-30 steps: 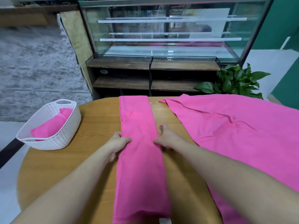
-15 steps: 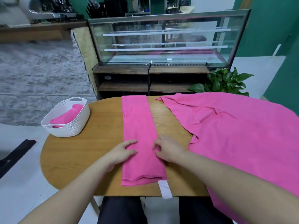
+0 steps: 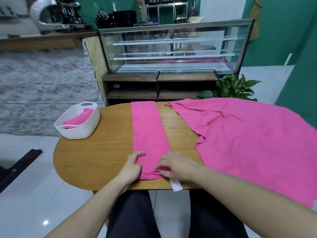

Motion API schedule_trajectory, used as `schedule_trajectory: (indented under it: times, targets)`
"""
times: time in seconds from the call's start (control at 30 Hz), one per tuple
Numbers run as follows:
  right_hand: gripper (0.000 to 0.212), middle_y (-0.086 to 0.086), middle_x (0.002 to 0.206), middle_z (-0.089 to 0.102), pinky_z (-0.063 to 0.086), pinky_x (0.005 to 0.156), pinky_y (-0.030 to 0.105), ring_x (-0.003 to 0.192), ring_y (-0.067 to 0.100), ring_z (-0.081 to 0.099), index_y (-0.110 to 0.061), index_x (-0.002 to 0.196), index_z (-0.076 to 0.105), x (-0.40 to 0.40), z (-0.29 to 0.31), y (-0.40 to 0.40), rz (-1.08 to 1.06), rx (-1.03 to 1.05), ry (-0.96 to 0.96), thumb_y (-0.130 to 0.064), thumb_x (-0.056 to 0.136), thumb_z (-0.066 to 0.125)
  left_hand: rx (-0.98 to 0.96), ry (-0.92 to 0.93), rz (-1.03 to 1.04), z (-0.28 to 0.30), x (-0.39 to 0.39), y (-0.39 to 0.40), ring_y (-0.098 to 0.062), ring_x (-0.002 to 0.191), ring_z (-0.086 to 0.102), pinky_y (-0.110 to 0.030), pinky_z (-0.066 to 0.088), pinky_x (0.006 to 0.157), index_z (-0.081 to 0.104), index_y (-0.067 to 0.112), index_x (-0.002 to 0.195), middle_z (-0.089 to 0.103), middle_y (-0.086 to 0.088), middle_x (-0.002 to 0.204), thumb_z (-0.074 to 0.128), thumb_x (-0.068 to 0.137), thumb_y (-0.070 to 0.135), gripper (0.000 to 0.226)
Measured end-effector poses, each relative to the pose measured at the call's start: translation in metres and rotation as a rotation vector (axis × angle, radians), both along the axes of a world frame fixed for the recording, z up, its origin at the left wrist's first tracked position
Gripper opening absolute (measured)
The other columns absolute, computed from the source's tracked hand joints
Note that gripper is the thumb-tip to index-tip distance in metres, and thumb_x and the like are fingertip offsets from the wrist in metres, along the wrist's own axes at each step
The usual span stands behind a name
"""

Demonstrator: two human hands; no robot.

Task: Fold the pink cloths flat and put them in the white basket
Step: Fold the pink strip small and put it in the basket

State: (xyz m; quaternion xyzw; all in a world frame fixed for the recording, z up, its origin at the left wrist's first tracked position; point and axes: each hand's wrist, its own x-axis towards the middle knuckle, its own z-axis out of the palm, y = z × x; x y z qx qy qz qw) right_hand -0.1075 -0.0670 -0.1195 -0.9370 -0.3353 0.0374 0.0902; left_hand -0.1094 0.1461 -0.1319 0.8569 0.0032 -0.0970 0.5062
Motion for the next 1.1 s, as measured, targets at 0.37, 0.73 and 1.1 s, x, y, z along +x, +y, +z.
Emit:
schedule_trajectory:
  times: [0.37, 0.73, 1.1]
  targets:
    - [0.011, 0.003, 0.082, 0.062, 0.05, 0.065, 0.039, 0.077, 0.027, 0.058, -0.014, 0.078, 0.066, -0.02, -0.011, -0.009, -0.021, 0.091, -0.198, -0.016, 0.075, 0.056, 0.485, -0.506, -0.259, -0.032, -0.03, 0.027, 0.0, 0.145, 0.001, -0.036, 0.003, 0.114, 0.053, 0.062, 0.121, 0.008, 0.024, 0.156, 0.049, 0.069, 0.086, 0.057]
    - [0.034, -0.001, 0.115, 0.061, 0.049, 0.086, 0.037, 0.104, 0.02, 0.057, -0.016, 0.113, 0.067, -0.033, 0.0, -0.017, -0.004, -0.064, -0.058, -0.026, 0.083, 0.056, 0.794, -0.854, -0.507, -0.019, -0.031, 0.026, -0.01, 0.077, 0.06, -0.029, 0.047, 0.073, 0.072, 0.029, 0.096, 0.064, 0.014, 0.084, 0.046, 0.093, 0.053, 0.036]
    - [0.026, 0.009, 0.103, 0.063, 0.047, 0.08, 0.038, 0.098, 0.03, 0.057, -0.009, 0.101, 0.069, -0.031, -0.009, 0.002, -0.184, -0.077, -0.135, -0.012, 0.083, 0.051, 0.868, -0.764, -0.368, -0.02, -0.042, -0.011, -0.021, 0.066, 0.057, -0.033, 0.049, 0.059, 0.062, 0.017, 0.075, 0.055, 0.001, 0.072, 0.066, 0.071, 0.024, 0.009]
